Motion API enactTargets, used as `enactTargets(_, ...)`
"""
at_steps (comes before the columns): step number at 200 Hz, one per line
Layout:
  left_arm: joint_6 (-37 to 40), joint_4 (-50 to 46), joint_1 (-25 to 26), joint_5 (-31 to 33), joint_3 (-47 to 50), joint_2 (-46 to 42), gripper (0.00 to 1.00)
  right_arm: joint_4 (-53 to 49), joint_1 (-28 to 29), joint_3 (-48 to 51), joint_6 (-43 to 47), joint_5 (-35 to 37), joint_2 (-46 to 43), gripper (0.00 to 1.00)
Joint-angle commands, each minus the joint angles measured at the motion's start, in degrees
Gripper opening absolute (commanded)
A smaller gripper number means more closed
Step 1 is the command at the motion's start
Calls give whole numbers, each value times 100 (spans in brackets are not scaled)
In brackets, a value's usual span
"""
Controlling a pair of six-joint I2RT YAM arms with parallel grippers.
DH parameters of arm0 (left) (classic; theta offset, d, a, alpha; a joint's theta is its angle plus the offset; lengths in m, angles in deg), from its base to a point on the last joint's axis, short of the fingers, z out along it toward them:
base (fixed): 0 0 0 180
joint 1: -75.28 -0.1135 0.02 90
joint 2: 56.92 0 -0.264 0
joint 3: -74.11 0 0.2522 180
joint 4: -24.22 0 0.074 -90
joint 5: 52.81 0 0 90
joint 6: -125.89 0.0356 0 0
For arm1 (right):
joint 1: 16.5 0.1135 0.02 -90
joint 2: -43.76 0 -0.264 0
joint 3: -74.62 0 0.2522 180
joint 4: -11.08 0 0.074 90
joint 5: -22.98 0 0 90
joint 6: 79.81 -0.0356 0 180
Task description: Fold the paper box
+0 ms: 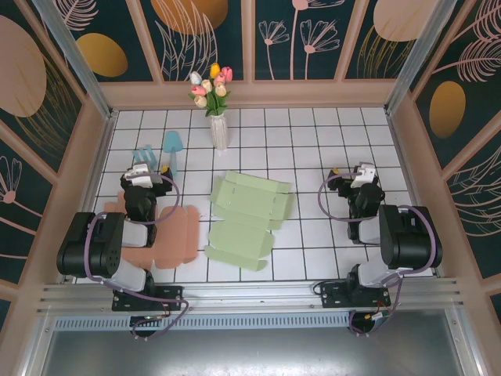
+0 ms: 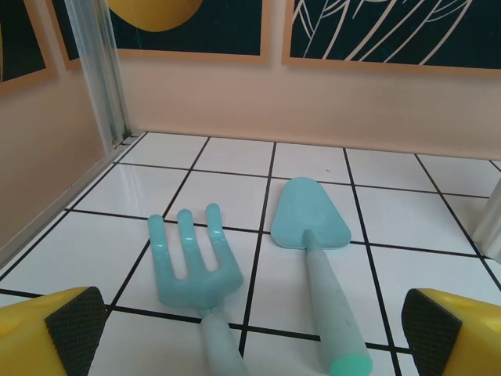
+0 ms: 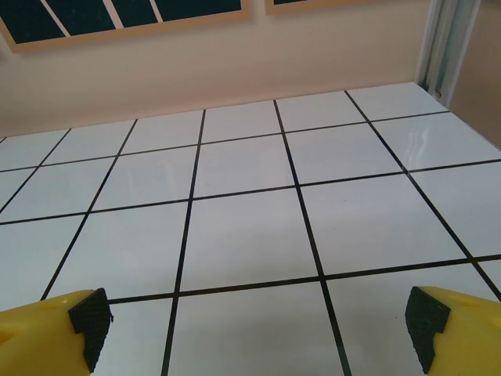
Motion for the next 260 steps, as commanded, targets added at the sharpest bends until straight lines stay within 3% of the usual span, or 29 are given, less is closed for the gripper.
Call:
enactTargets(1, 74, 221, 31, 53, 49, -23, 99, 126, 21, -96, -39, 16, 29, 99)
enactTargets(226, 14, 114, -49, -91, -23, -23, 99, 88, -24, -119, -74, -71, 33, 99)
enactTargets(237, 134, -296, -23, -249, -177, -242, 99, 13, -1, -138, -50, -38, 0, 99)
enactTargets(260, -162, -1916, 122, 513, -635, -1113, 99, -1290, 369, -586, 184, 512, -648, 94)
